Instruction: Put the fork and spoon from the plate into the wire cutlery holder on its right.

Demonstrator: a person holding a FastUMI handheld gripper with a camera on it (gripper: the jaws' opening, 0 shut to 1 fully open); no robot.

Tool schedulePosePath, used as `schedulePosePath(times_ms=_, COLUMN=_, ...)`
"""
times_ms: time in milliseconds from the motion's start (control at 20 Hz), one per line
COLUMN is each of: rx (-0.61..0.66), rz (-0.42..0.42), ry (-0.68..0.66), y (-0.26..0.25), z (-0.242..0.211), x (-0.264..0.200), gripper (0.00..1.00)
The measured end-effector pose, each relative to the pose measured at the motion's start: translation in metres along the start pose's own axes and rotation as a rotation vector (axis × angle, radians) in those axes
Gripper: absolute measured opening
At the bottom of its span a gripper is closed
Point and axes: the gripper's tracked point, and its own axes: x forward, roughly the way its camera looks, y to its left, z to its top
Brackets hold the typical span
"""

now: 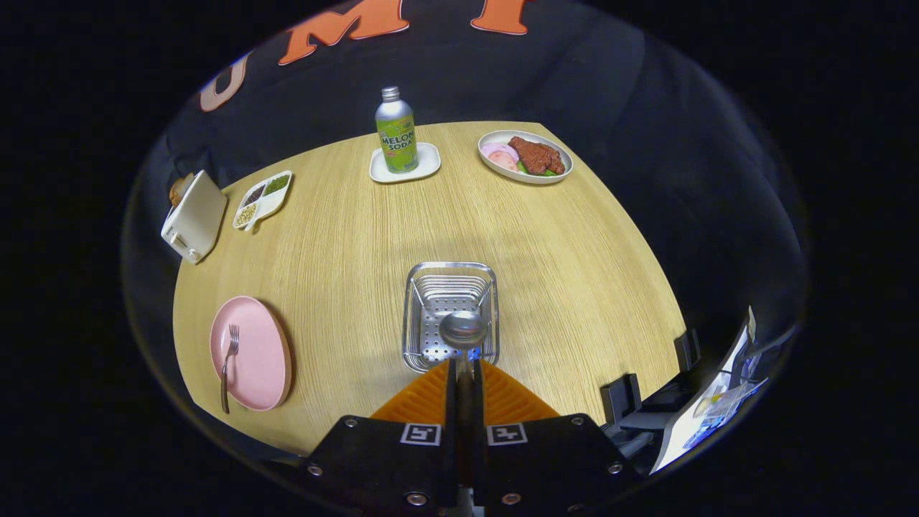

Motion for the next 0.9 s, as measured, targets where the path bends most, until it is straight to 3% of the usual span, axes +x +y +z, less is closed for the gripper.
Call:
schedulePosePath(times_ms=300, rx=0.011, rz=-0.014, ry=-0.153, y=0.002, z=0.027, x=0.002, gripper=0.10)
schedulePosePath(times_ms=550, rx=0.071, rz=0.000, ry=-0.387, y=0.013, z=0.068, x=-0.025, gripper=0.12)
schedulePosePath(times_ms=800, rx=0.063, rz=-0.010, ry=-0.637, y=0.022, z=0.107, x=-0.067, gripper=0.26)
schedulePosePath(times_ms=900, rx=0.044, rz=-0.008, ry=-0.683, y=0.032, z=0.112, x=-0.079, gripper=0.38)
